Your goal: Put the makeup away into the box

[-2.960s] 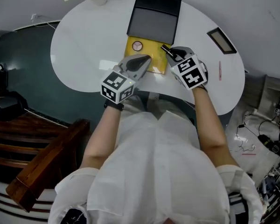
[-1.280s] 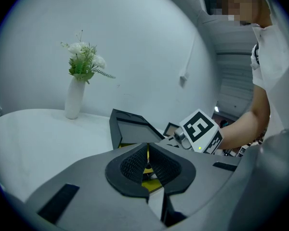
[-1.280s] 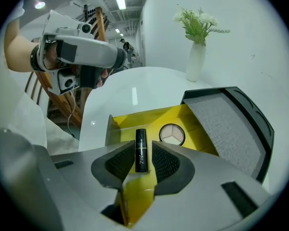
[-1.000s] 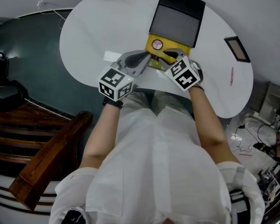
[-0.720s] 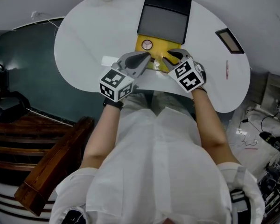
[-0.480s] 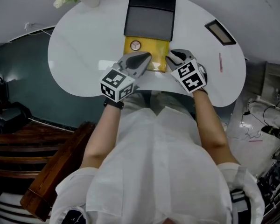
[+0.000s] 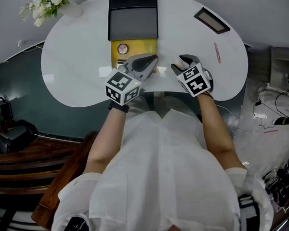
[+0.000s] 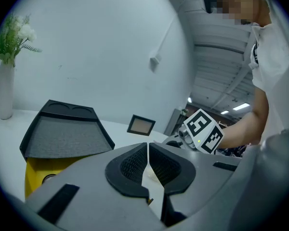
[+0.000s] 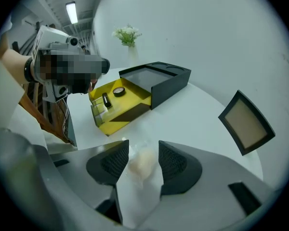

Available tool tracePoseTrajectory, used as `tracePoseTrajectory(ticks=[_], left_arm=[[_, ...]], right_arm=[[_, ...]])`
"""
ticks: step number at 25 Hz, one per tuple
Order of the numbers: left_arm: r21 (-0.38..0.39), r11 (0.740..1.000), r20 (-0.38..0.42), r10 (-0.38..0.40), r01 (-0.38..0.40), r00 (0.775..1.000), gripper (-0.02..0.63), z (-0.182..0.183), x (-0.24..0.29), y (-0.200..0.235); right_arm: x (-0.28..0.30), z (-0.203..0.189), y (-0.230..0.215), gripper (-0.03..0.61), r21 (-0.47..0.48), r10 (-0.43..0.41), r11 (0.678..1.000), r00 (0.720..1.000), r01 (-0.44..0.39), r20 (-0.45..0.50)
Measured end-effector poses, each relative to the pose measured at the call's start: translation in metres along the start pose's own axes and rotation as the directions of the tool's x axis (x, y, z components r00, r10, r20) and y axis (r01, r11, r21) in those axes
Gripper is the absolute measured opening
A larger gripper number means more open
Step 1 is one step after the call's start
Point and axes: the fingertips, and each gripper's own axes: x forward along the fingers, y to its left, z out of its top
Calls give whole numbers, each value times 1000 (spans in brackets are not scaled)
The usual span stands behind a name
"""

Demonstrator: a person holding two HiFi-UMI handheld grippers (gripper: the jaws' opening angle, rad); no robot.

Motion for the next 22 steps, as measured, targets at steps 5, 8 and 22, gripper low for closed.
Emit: tracePoseTrajectory(ticks=[5,8,22], left_arm=[[7,1000,-14,-12,13,1000,25,-2,7,-8],[7,1000,-17,-8,8,1000,25,-2,6,-8],[7,1000,-5,19,-19,1000,25,-4,-8,-4]], right_arm=[[6,-24,3,176,-17,11,1000,998,-12,-65],[11,-28,2,176,-6,9,1000,997,-9,-77],[22,-31,3,112,-14,-14,1000,991,12,-130]])
